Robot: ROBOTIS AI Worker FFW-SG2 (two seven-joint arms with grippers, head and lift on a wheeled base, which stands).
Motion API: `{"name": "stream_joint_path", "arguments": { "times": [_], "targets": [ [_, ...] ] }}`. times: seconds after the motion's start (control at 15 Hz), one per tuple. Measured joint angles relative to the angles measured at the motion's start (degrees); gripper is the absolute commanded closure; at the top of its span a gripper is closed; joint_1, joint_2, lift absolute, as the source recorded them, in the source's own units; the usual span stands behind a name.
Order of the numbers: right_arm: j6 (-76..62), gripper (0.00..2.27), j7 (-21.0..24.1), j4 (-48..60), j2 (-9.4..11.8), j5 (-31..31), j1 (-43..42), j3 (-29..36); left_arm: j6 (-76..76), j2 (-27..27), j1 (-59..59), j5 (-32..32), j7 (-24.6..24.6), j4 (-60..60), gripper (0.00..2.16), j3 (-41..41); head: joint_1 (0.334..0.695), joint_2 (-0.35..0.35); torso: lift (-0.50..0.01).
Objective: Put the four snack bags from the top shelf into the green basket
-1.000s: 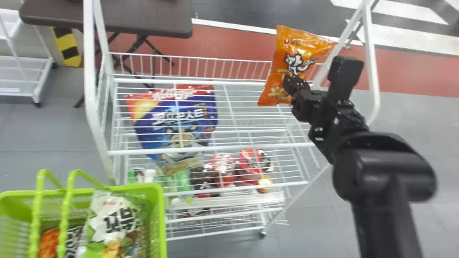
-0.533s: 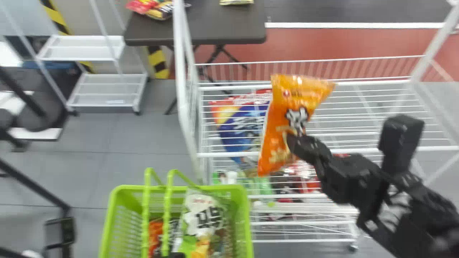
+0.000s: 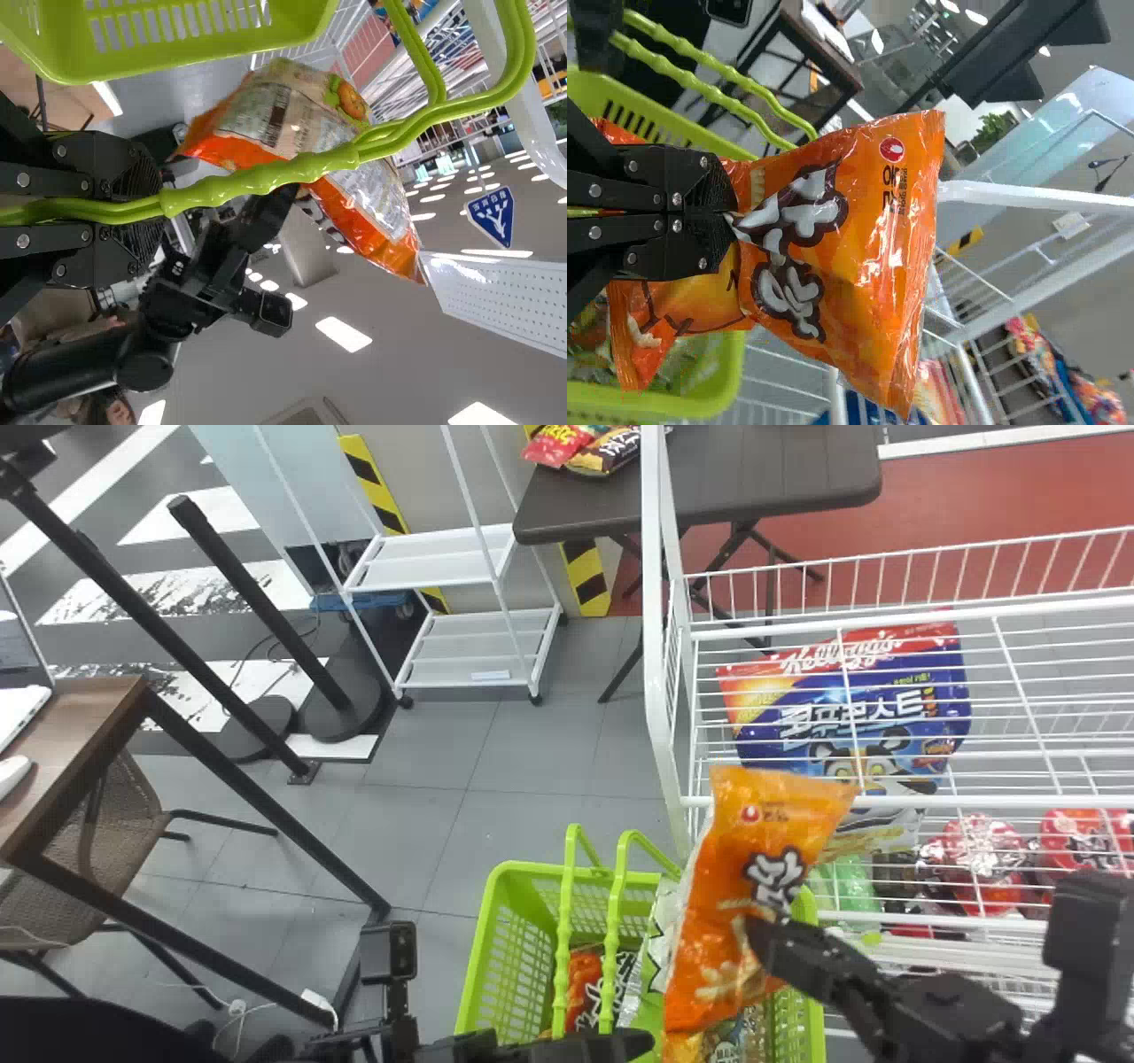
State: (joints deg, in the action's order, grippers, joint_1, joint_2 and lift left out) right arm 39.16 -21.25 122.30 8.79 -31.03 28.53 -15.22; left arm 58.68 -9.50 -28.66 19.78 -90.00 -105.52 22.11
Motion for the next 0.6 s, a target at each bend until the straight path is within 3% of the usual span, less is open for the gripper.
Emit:
{"name": "stream_joint_path", "arguments": {
  "times": [0.47,0.53,0.6],
  "targets": [
    [7.8,2.25,-5.0,-18.0,-0.3,-13.9,-8.5,-2.3,0.0,0.2,0.4,-0.3,0.0,0.4,2.15,-0.4,0.695,0.35,0.0],
    [10.2,2.2,-5.6,-20.6,-0.3,-15.5,-10.5,-3.0,0.0,0.3,0.4,-0.3,0.0,0.4,2.15,-0.5,0.695,0.35,0.0],
    [12.7,1.86,-6.1,-23.0,-0.3,-17.0,-12.7,-3.7,0.0,0.3,0.4,-0.3,0.0,0.4,2.15,-0.5,0.695,0.35,0.0]
  ]
}}
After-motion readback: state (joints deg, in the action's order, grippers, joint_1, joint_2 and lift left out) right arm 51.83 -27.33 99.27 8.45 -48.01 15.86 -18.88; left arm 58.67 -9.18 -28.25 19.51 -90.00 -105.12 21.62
